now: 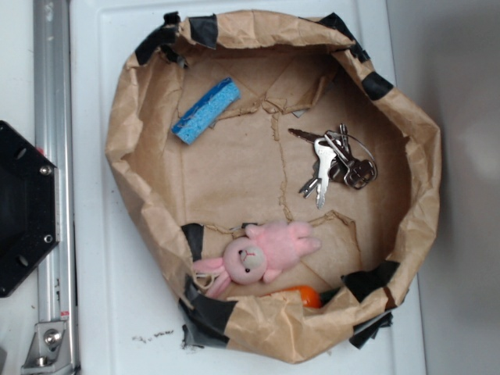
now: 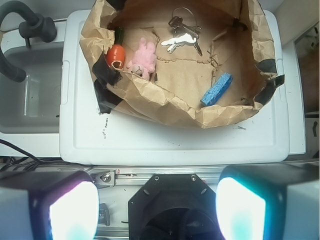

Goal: Grab the blue sponge.

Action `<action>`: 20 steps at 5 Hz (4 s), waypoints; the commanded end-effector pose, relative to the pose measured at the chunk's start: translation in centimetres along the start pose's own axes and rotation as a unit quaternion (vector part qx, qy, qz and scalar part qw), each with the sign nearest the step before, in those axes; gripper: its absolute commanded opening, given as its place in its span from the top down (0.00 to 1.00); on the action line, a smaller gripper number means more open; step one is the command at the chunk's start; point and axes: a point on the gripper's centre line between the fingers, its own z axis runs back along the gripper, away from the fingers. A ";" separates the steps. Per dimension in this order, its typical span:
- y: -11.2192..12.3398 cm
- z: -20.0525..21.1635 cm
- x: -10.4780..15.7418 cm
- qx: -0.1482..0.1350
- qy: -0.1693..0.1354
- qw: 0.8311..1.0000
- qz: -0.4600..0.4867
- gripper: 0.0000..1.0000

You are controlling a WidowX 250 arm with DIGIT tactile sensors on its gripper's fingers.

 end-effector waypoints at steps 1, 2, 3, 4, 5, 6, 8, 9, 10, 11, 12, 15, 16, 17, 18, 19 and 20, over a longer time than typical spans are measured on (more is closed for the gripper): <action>0.0 0.0 0.0 0.000 0.000 1.000 0.000 0.00; 3.1 -5.4 4.5 0.017 0.048 0.991 0.125 0.00; 4.7 -8.7 8.3 0.031 0.042 0.969 0.242 0.00; 5.6 -10.8 11.2 0.047 0.059 0.958 0.275 0.00; 7.1 -14.7 11.1 0.100 0.046 0.947 0.301 0.00; 7.6 -16.3 10.1 0.144 0.034 0.949 0.280 0.00; 10.0 -18.2 8.1 0.157 0.004 0.945 0.287 0.00; 10.1 -20.4 8.1 0.135 0.017 0.947 0.291 0.00; 9.6 -21.1 8.2 0.128 0.017 0.948 0.292 0.00; 9.4 -21.3 7.9 0.094 0.012 0.950 0.297 0.00; 9.4 -22.8 7.8 0.089 0.012 0.964 0.251 0.00; 10.8 -23.6 6.0 0.102 0.029 0.967 0.230 1.00; 10.4 -23.2 6.3 0.100 0.028 0.970 0.218 1.00; 10.0 -22.2 7.0 0.099 0.020 0.973 0.210 1.00; 7.8 -17.6 10.3 0.076 -0.017 0.989 0.126 1.00; 4.3 -12.9 13.2 0.066 -0.053 0.996 0.038 1.00; 2.8 -11.0 14.4 0.070 -0.031 0.997 -0.020 1.00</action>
